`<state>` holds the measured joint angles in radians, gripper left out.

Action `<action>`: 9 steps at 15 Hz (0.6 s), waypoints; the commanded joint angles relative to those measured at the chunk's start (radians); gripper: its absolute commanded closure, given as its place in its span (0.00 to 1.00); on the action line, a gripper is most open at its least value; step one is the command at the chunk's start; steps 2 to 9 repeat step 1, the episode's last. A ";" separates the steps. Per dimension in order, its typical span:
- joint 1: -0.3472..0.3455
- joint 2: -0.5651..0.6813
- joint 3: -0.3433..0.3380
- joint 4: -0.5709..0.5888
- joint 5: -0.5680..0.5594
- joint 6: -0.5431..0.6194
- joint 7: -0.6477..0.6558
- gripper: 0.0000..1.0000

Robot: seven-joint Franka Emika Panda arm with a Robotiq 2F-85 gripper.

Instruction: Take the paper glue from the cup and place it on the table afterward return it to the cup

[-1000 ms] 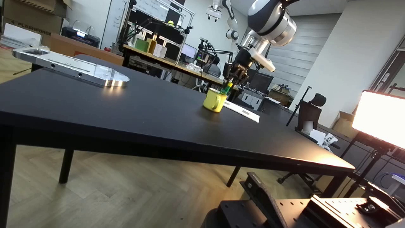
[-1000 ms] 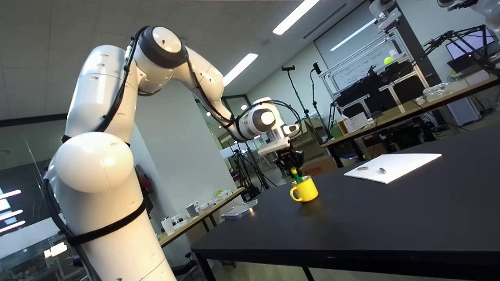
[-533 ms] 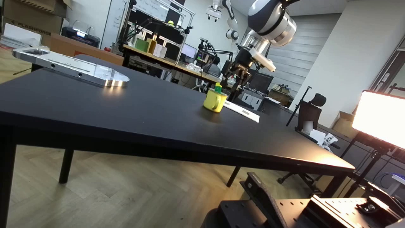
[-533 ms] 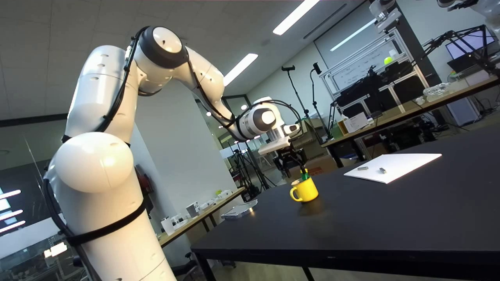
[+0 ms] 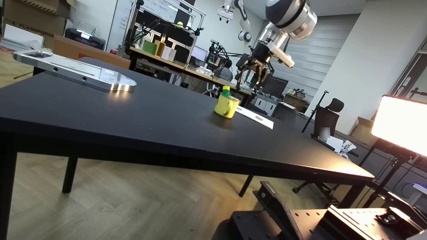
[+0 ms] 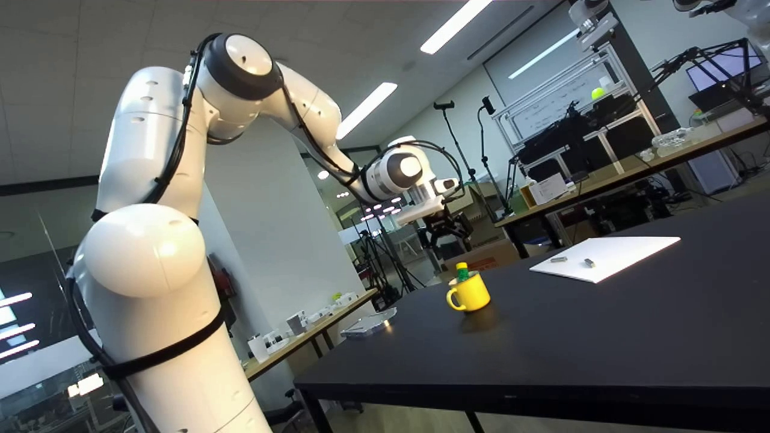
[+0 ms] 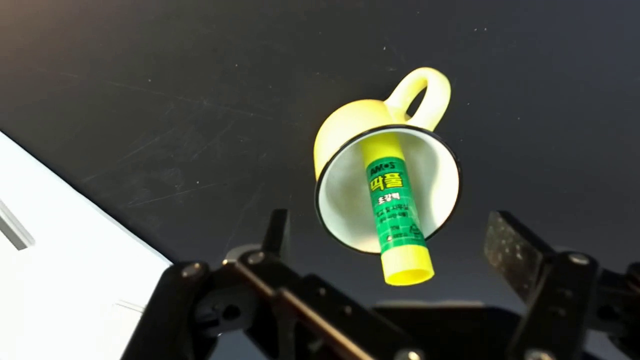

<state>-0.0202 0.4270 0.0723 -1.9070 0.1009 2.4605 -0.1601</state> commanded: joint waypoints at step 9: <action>-0.001 -0.005 -0.001 0.002 -0.001 -0.009 0.001 0.00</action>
